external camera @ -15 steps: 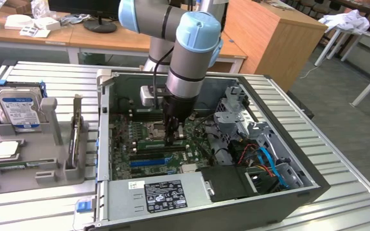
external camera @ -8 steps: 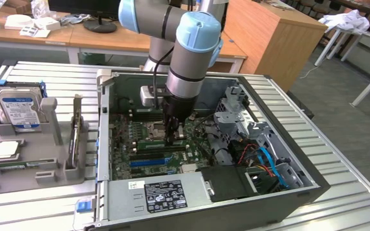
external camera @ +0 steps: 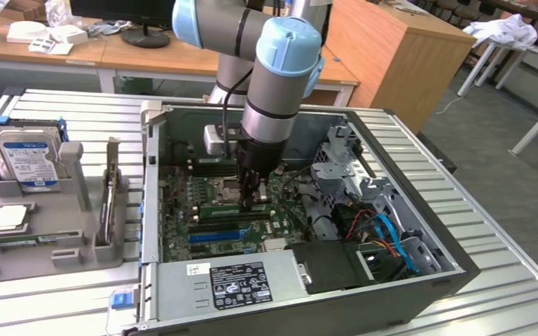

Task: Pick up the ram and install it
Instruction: 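Insert the ram into the slot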

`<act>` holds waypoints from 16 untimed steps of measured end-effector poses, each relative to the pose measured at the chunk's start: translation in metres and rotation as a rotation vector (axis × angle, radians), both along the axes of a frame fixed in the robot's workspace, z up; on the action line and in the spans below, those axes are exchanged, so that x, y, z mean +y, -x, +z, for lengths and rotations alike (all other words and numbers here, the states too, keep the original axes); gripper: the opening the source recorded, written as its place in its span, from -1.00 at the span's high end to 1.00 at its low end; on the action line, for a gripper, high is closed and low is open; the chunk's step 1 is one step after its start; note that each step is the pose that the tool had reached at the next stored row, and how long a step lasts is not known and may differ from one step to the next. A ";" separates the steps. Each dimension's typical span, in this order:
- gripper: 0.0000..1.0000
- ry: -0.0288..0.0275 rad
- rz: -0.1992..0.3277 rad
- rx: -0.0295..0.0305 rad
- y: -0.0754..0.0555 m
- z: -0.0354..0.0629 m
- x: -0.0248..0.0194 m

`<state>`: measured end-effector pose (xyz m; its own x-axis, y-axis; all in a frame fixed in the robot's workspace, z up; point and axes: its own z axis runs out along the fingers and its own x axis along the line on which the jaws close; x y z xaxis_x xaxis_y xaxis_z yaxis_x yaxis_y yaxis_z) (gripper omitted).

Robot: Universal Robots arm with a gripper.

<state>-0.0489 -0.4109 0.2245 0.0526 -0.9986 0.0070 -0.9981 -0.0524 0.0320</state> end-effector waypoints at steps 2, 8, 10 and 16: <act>0.73 -0.0002 0.000 0.0000 0.000 -0.0010 0.0000; 0.73 0.0001 0.000 0.0001 0.000 -0.0016 0.0000; 0.73 0.0001 -0.002 0.0000 0.000 -0.0016 0.0000; 0.73 0.0000 -0.006 0.0000 0.000 -0.0017 0.0000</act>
<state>-0.0488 -0.4109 0.2229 0.0464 -0.9989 0.0070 -0.9984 -0.0462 0.0320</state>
